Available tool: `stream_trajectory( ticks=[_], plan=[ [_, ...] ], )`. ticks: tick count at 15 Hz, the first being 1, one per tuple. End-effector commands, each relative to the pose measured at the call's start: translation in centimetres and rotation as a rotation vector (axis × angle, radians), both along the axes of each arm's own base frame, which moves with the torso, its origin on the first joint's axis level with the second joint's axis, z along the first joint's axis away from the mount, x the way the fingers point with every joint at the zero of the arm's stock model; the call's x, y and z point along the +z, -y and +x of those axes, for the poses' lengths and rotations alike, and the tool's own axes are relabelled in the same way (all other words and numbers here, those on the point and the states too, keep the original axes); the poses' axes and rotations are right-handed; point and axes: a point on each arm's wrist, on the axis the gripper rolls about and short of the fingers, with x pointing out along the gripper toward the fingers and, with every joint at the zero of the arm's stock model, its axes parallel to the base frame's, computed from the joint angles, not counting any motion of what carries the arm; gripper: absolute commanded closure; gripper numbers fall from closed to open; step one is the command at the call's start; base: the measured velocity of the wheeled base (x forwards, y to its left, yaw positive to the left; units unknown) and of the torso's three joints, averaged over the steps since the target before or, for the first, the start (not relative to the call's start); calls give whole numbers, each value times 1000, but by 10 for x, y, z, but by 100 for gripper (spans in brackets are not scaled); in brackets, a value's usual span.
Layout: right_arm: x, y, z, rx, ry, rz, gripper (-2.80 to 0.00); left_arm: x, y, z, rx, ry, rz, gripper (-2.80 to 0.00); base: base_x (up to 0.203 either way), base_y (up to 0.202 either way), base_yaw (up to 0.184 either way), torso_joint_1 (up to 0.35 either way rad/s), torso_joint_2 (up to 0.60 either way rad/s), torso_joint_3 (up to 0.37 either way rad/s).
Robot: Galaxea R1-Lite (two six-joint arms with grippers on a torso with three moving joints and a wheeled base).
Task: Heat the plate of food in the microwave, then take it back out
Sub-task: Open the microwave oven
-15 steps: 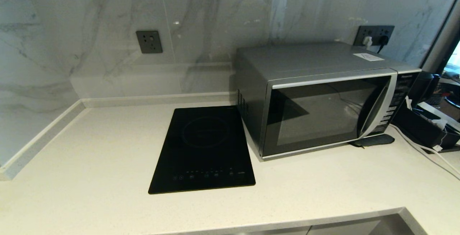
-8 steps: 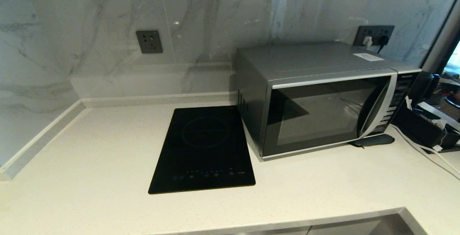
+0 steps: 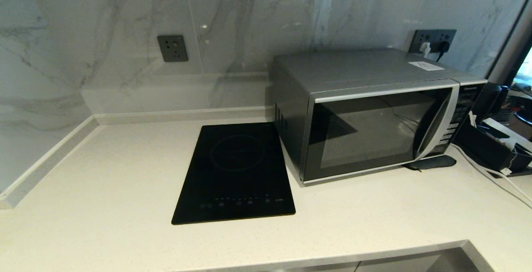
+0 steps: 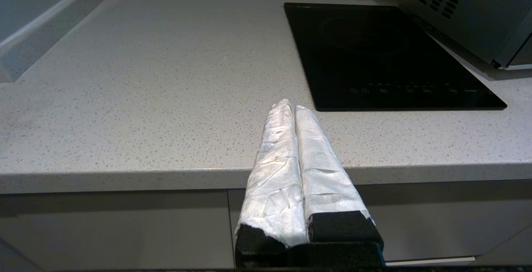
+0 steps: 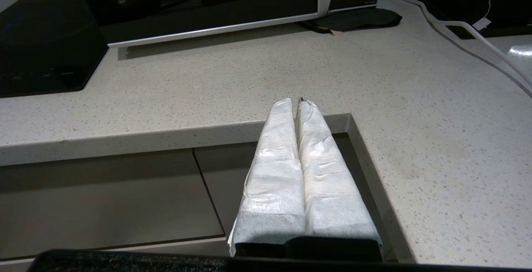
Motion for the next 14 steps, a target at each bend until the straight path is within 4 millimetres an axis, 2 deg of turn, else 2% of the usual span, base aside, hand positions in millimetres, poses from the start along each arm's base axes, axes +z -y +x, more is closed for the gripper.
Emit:
stream_trajectory(
  ticks=[1, 14],
  plan=[
    [0, 0, 0, 0, -3, 0, 0, 0, 0, 0, 1, 0, -2, 0, 0, 0, 0, 0, 0, 0],
    [0, 0, 0, 19, -4, -27, 0, 0, 0, 0, 1, 0, -2, 0, 0, 0, 0, 0, 0, 0]
  ],
)
